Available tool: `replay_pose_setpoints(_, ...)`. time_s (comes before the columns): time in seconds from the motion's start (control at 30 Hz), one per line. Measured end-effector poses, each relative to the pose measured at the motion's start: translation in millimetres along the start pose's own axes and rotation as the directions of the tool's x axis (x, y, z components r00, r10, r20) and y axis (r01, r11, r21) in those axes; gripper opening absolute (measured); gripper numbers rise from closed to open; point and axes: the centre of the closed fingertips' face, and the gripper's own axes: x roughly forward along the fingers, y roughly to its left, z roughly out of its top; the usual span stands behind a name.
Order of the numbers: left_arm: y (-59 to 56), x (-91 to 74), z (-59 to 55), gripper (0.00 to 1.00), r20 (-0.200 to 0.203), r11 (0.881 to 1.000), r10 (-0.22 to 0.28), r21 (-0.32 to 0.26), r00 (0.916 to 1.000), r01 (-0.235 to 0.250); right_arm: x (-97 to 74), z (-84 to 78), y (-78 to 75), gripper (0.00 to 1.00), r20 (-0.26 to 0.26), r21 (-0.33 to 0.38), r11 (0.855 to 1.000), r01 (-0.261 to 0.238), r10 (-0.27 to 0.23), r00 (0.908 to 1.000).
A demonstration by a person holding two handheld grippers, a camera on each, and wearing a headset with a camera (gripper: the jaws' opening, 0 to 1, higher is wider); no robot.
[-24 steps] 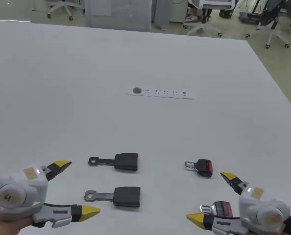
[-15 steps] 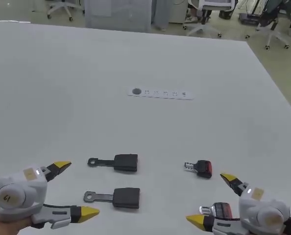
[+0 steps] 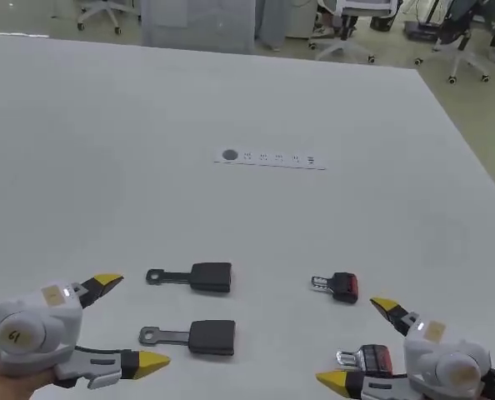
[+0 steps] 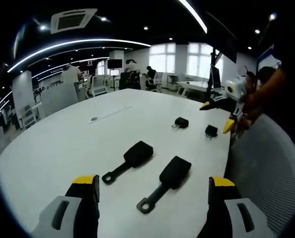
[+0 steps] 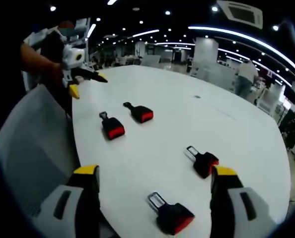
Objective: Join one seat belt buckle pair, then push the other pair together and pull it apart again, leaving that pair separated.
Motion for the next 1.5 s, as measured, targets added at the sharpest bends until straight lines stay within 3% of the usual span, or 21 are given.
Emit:
replay_pose_setpoints(0.7, -8.0, 17.4, -5.2, 0.92, -0.043, 0.999, -0.041, 0.03, 0.9983, 0.042, -4.5, -17.0, -4.2, 0.91, -0.042, 0.012, 0.999, -0.045, 0.046, 0.9981)
replay_pose_setpoints(1.07, -8.8, 25.1, -8.2, 0.88, -0.073, 0.996, -0.065, 0.062, 0.9952, 0.07, -6.5, -30.7, -9.6, 0.89, -0.092, -0.026, 0.996, -0.084, 0.081, 0.9924)
replay_pose_setpoints(1.3, -17.6, 32.4, -18.1, 0.88, -0.133, 0.985, -0.107, 0.12, 0.9853, 0.123, -7.8, -38.1, -13.7, 0.88, -0.125, -0.036, 0.993, -0.115, 0.11, 0.9861)
replay_pose_setpoints(1.5, -19.8, 38.3, -19.1, 0.86, -0.149, 0.979, -0.132, 0.135, 0.9799, 0.152, -8.7, -42.7, -18.5, 0.86, -0.146, -0.042, 0.989, -0.145, 0.138, 0.9797)
